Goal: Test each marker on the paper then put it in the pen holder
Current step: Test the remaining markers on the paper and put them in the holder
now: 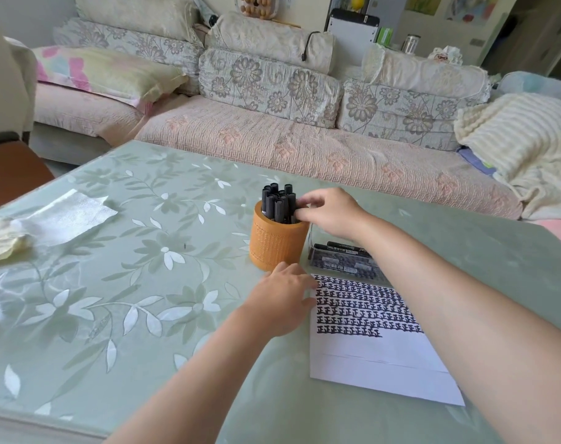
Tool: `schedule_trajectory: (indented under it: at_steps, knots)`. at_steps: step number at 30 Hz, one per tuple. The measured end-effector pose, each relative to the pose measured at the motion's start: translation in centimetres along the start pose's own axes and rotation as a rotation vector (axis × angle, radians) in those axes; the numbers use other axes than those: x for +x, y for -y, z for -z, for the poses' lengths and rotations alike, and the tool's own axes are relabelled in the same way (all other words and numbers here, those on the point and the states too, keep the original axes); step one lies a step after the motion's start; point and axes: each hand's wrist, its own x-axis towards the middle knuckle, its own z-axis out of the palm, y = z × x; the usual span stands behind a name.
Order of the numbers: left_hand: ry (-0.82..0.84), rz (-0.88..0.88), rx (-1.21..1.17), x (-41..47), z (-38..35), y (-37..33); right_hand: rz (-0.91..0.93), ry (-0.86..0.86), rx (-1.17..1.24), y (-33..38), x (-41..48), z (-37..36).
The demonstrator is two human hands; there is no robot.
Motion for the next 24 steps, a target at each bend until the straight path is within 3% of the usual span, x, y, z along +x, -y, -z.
schedule_trajectory:
  at_steps: [2,4,11,16,24]
  knots:
    - [-0.003,0.002,0.008,0.0,0.1,0.0,0.012,-0.07,0.033,-1.6,-0.3,0.9]
    - [0.0,0.005,0.013,0.0,0.1,-0.2,-0.026,-0.084,-0.103,-3.7,-0.7,1.5]
    - [0.002,0.027,0.043,0.1,0.2,-0.8,0.005,0.085,-0.601,-7.1,-1.9,1.4]
    - [0.006,0.043,0.065,0.4,0.1,-1.1,0.101,0.194,-0.752,-5.8,0.2,0.1]
    - [0.011,0.038,0.08,0.6,0.1,-0.9,0.036,0.228,-0.906,-6.0,2.3,-1.0]
